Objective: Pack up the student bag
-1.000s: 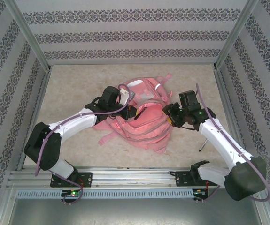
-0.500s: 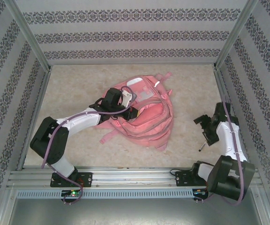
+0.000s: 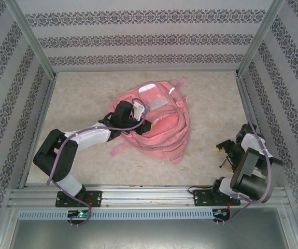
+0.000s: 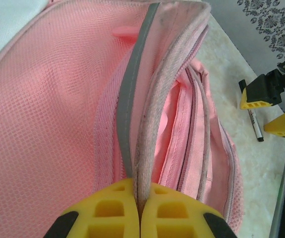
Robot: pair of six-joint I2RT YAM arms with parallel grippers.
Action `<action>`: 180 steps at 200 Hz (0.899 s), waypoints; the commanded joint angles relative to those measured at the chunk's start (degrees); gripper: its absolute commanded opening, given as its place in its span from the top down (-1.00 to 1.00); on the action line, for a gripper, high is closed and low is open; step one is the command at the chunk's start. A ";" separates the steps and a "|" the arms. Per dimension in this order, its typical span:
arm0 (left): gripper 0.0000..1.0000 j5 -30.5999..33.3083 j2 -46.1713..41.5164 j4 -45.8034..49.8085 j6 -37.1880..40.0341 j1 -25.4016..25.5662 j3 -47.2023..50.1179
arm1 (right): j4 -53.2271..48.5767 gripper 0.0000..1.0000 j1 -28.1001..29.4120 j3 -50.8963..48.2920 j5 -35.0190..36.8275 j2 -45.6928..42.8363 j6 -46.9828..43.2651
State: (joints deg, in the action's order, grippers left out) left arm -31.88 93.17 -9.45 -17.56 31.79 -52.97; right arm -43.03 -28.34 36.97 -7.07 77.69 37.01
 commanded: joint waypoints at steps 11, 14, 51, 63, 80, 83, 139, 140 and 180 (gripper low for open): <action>1.00 2.31 -2.60 3.83 5.01 -1.92 1.11 | 1.62 -0.79 4.25 1.06 -5.84 2.60 -2.81; 1.00 2.18 -2.82 3.83 4.89 -2.24 1.40 | 1.46 -0.79 4.86 1.13 -6.19 2.56 -2.56; 1.00 0.81 -6.06 4.85 5.02 -6.96 5.00 | -1.96 -0.72 15.21 3.19 -7.14 0.25 1.57; 1.00 1.07 -6.99 7.26 8.10 -7.52 5.01 | -2.85 -0.72 17.29 3.95 -5.90 -0.93 3.79; 1.00 2.16 -7.55 9.32 11.58 -7.84 5.72 | -3.58 -0.74 18.61 3.85 -2.81 -3.16 6.77; 1.00 2.29 -7.56 9.50 11.88 -7.96 5.78 | -3.47 -0.74 18.71 3.55 -2.25 -3.76 7.17; 1.00 2.69 -6.41 10.47 16.79 -8.58 6.56 | -7.55 -0.77 18.68 4.15 4.52 -13.39 5.11; 1.00 2.74 -6.46 10.45 16.74 -8.59 6.65 | -7.71 -0.77 18.68 4.24 5.05 -13.51 5.19; 1.00 2.68 -8.73 8.83 17.83 -8.54 7.14 | -6.38 -0.75 9.63 -1.68 15.60 -18.85 9.77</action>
State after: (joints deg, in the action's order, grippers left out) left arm -31.27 86.65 -2.63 -2.15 24.51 -46.76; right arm -49.95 -13.30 39.24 1.08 60.23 44.29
